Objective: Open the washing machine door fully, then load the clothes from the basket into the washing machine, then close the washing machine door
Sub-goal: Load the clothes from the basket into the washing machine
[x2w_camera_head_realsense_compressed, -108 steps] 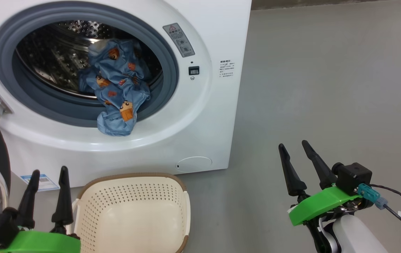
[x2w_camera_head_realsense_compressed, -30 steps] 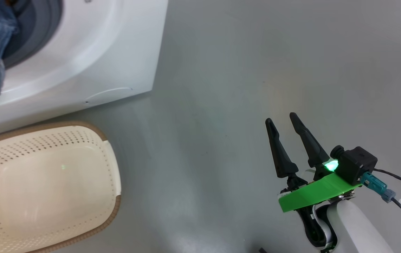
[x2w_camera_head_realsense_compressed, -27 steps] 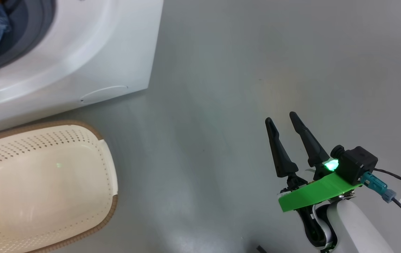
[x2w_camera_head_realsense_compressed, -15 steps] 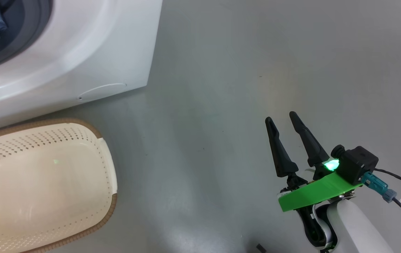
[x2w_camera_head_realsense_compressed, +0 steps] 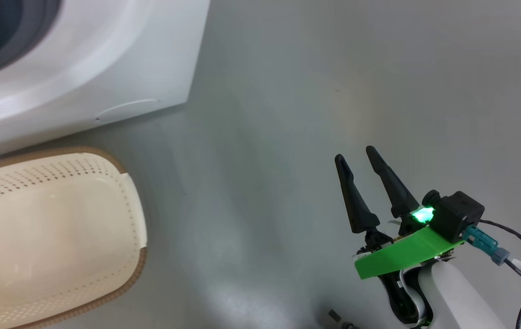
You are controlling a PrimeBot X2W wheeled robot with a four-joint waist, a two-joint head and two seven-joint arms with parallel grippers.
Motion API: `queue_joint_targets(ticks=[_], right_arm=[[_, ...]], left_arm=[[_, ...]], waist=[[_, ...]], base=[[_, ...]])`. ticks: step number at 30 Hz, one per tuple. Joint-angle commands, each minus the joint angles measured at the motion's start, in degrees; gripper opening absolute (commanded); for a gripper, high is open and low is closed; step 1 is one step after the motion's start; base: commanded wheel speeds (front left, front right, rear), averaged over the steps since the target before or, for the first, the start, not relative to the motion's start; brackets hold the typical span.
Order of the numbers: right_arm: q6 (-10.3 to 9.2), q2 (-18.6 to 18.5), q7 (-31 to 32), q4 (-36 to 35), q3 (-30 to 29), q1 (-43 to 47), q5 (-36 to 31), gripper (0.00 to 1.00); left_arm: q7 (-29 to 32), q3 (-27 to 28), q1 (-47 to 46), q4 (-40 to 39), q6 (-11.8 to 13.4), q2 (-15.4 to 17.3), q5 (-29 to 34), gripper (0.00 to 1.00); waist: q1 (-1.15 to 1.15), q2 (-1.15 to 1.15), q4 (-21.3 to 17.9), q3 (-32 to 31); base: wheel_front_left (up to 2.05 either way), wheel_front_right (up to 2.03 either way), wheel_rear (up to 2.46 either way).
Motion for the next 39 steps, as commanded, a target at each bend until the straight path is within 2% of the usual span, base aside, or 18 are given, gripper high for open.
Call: queue_joint_targets(ticks=[1, 10, 21, 22, 23, 24, 28, 39], right_arm=[[0.42, -0.4, -0.5, -1.9, 1.1, 0.4, 0.8, 1.0], [0.42, -0.4, -0.5, -5.8, 3.2, 1.5, 4.1, 1.0], [0.42, -0.4, -0.5, -7.2, 2.9, 3.0, 4.9, 1.0], [0.42, -0.4, -0.5, -7.1, 2.8, 3.1, 4.8, 1.0], [0.42, -0.4, -0.5, -7.0, 2.8, 3.1, 4.7, 1.0], [0.42, -0.4, -0.5, -6.9, 2.7, 3.0, 4.6, 1.0], [0.42, -0.4, -0.5, -6.6, 2.6, 1.6, 4.3, 1.0], [0.42, -0.4, -0.5, -3.7, 0.7, -0.1, 1.5, 1.0]], left_arm=[[-0.5, 1.2, -2.9, -1.3, 0.0, 3.8, -0.3, 0.0], [0.7, -1.8, -12.6, -3.5, 0.0, 9.9, 2.0, 0.0], [8.0, -6.1, -20.3, -2.0, 0.0, 11.7, 2.8, 0.0], [9.0, -6.4, -20.6, -1.4, 0.0, 11.7, 2.6, 0.22], [9.9, -6.5, -20.9, -0.8, 0.0, 11.6, 2.2, 0.58], [10.2, -6.7, -21.1, -0.4, 0.0, 11.6, 2.1, 1.0], [9.4, -6.9, -20.5, 0.5, 0.0, 11.1, 0.7, 1.0], [-2.1, -7.5, -7.5, -1.8, 0.0, 6.9, -5.9, 1.0]], waist=[[0.0, 0.0, -2.2, 2.3], [0.0, 0.0, -5.8, 9.2], [0.0, 0.0, -6.4, 11.2], [0.0, 0.0, -6.4, 11.1], [0.0, 0.0, -6.3, 11.0], [0.0, 0.0, -6.3, 10.8], [0.0, 0.0, -6.1, 10.0], [0.0, 0.0, -1.7, 3.2]], base=[[0.0, 0.0, 0.0], [0.0, 0.0, 0.0], [0.0, 0.0, 0.0], [0.0, 0.0, 0.0], [0.0, 0.0, 0.0], [0.0, 0.0, 0.0], [0.0, 0.0, 0.0], [0.0, 0.0, 0.0]])
